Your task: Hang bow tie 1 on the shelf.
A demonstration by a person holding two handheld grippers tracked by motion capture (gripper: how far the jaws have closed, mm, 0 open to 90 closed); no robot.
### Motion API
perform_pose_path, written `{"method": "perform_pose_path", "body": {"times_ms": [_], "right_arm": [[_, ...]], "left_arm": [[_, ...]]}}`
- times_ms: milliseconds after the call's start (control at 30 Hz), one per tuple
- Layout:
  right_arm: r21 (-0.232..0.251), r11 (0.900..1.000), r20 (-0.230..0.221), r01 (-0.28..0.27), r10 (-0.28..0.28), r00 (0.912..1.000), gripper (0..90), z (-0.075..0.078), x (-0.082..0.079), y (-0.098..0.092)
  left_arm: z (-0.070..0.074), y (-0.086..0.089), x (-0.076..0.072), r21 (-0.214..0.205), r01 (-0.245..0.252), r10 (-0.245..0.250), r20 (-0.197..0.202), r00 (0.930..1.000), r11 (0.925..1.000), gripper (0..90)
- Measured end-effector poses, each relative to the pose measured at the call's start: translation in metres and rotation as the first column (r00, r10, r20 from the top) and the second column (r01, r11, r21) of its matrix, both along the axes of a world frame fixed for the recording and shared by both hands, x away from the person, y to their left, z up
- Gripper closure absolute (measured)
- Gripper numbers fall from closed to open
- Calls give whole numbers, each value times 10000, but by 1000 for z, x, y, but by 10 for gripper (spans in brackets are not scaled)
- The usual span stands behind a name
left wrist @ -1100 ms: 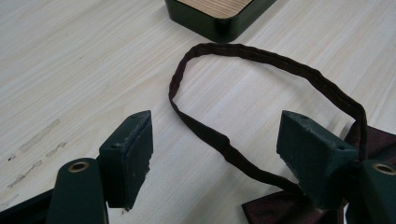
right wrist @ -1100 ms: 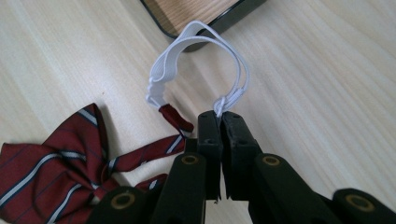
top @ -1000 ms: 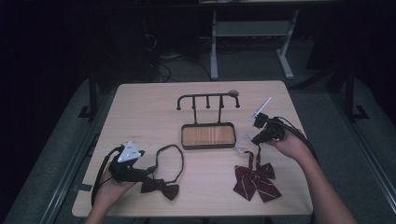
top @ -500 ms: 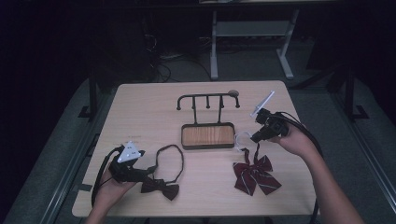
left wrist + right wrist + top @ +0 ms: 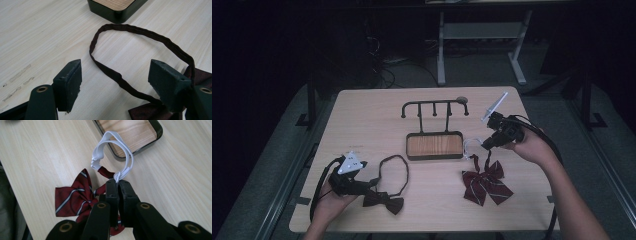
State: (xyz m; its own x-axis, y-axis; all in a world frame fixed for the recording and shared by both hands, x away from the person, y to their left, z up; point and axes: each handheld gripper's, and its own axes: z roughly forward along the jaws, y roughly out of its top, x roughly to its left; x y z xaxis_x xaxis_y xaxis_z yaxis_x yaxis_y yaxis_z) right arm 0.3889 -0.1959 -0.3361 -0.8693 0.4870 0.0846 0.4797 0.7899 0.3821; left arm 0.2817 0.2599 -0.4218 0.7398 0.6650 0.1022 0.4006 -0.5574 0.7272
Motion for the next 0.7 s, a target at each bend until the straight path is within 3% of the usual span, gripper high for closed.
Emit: {"method": "perform_pose_path", "body": {"times_ms": [700], "right_arm": [[36, 9998, 330, -218, 216, 9992, 864, 32, -4, 2]], "left_arm": [[0, 0, 0, -22, 4, -4, -21, 10000, 10000, 275]]}}
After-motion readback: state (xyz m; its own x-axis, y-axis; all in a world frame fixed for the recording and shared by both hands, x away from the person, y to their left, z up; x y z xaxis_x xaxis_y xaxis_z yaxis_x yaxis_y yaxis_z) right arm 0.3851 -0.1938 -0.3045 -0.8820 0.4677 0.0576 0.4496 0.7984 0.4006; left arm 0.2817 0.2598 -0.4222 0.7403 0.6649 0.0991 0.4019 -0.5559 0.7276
